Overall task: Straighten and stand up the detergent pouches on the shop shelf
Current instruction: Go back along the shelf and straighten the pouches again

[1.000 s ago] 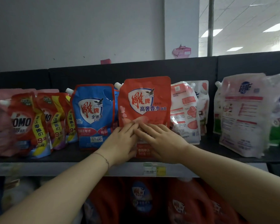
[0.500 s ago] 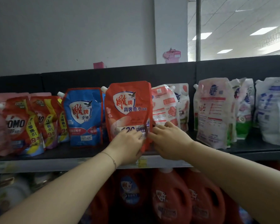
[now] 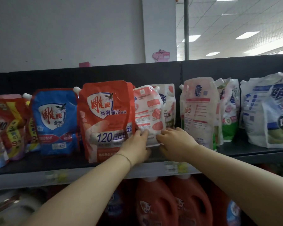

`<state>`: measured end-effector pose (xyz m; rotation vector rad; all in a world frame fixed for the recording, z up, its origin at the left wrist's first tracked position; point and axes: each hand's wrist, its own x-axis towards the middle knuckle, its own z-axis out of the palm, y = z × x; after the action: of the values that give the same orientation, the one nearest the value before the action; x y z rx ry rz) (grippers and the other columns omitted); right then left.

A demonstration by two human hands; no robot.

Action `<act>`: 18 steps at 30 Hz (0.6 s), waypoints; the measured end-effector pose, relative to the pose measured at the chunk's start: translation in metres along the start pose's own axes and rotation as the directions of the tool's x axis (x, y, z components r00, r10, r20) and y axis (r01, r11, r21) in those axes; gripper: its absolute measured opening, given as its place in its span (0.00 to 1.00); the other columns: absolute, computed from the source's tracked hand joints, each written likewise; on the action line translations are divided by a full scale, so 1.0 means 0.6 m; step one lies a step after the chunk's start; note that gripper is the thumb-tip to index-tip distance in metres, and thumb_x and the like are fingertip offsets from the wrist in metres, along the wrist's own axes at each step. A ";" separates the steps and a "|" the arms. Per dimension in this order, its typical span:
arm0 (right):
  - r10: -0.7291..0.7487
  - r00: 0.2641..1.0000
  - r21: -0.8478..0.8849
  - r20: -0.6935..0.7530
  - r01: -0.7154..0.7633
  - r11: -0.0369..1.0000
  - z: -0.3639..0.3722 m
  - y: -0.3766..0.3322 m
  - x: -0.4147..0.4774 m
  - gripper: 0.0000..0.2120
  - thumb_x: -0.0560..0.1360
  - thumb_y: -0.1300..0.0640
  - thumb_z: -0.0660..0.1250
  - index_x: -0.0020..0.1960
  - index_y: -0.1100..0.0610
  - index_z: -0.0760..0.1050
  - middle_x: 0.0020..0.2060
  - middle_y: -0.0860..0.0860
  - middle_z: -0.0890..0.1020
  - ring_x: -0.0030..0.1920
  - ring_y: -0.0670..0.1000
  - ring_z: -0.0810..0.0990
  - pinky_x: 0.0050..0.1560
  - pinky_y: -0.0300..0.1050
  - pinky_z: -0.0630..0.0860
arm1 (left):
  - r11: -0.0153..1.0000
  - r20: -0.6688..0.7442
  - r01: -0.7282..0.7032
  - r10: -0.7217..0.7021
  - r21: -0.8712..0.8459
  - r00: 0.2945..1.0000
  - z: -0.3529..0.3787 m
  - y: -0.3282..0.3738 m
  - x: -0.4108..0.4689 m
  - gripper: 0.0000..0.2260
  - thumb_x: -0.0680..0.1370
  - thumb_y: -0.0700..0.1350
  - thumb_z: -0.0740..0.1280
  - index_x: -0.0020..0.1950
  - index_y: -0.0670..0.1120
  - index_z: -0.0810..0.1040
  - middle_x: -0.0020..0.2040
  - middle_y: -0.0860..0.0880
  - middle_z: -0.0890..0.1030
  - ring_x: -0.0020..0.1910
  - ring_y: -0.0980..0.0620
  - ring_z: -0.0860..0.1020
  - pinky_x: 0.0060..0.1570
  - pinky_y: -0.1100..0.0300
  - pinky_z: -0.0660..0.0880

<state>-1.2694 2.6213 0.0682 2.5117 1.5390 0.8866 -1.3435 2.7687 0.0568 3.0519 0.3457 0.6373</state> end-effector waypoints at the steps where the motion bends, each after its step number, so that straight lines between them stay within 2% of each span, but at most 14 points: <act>1: 0.040 0.999 0.043 0.005 -0.040 0.998 0.009 0.011 0.003 0.14 0.79 0.51 0.57 0.62 0.53 0.71 0.58 0.51 0.76 0.59 0.54 0.75 0.57 0.49 0.69 | 0.993 0.009 0.085 -0.084 -0.086 0.996 0.010 0.003 0.014 0.27 0.77 0.50 0.66 0.72 0.48 0.58 0.67 0.44 0.68 0.63 0.41 0.72 0.57 0.47 0.75; 4: 0.134 0.990 0.151 0.040 -0.139 0.979 0.034 0.042 0.019 0.15 0.79 0.52 0.58 0.64 0.53 0.70 0.61 0.50 0.75 0.57 0.53 0.75 0.53 0.44 0.67 | 0.919 0.025 0.260 -0.264 -0.296 0.964 0.031 0.012 0.051 0.34 0.77 0.49 0.66 0.76 0.46 0.49 0.69 0.39 0.67 0.64 0.40 0.72 0.62 0.49 0.73; 7: 0.225 0.970 0.253 0.089 -0.240 0.937 0.051 0.062 0.039 0.18 0.79 0.51 0.61 0.68 0.52 0.67 0.63 0.51 0.74 0.57 0.53 0.75 0.57 0.50 0.74 | 0.842 0.016 0.344 -0.371 -0.416 0.928 0.048 0.022 0.080 0.38 0.77 0.47 0.66 0.77 0.45 0.44 0.70 0.38 0.65 0.66 0.40 0.70 0.64 0.51 0.71; 9: 0.278 0.956 0.349 0.092 -0.293 0.890 0.059 0.071 0.056 0.21 0.78 0.51 0.62 0.69 0.52 0.65 0.66 0.51 0.72 0.59 0.54 0.75 0.59 0.54 0.75 | 0.811 -0.039 0.367 -0.430 -0.456 0.902 0.055 0.027 0.094 0.34 0.77 0.47 0.66 0.75 0.46 0.48 0.69 0.39 0.66 0.64 0.42 0.71 0.60 0.53 0.73; 11: 0.321 0.944 0.468 0.075 -0.318 0.825 0.072 0.076 0.077 0.22 0.78 0.51 0.64 0.70 0.53 0.64 0.68 0.51 0.70 0.62 0.55 0.74 0.60 0.56 0.75 | 0.784 -0.067 0.381 -0.470 -0.490 0.880 0.056 0.033 0.104 0.29 0.77 0.47 0.65 0.72 0.47 0.52 0.65 0.42 0.71 0.59 0.43 0.75 0.50 0.55 0.76; 13: 0.365 0.930 0.610 0.039 -0.312 0.729 0.087 0.073 0.098 0.23 0.77 0.51 0.64 0.70 0.53 0.64 0.69 0.52 0.69 0.65 0.56 0.72 0.63 0.57 0.73 | 0.762 -0.072 0.418 -0.515 -0.493 0.854 0.052 0.038 0.113 0.25 0.77 0.49 0.64 0.69 0.46 0.55 0.63 0.42 0.72 0.56 0.43 0.76 0.44 0.54 0.73; 15: 0.415 0.910 0.726 0.020 -0.299 0.619 0.102 0.067 0.119 0.24 0.77 0.50 0.65 0.70 0.53 0.63 0.69 0.53 0.68 0.66 0.56 0.71 0.66 0.58 0.71 | 0.732 -0.053 0.465 -0.561 -0.498 0.826 0.047 0.042 0.124 0.24 0.78 0.50 0.63 0.69 0.45 0.56 0.64 0.40 0.71 0.57 0.42 0.75 0.45 0.55 0.69; 18: 0.461 0.887 0.818 0.017 -0.278 0.504 0.118 0.064 0.143 0.24 0.76 0.51 0.65 0.69 0.54 0.62 0.65 0.54 0.68 0.61 0.56 0.74 0.63 0.58 0.74 | 0.704 0.008 0.523 -0.592 -0.480 0.806 0.040 0.044 0.143 0.25 0.79 0.50 0.62 0.70 0.44 0.56 0.67 0.38 0.65 0.61 0.40 0.72 0.47 0.54 0.66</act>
<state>-1.1744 2.6907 0.0598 3.6345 1.7745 0.5189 -1.2517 2.7624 0.0702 2.2628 0.9309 0.7586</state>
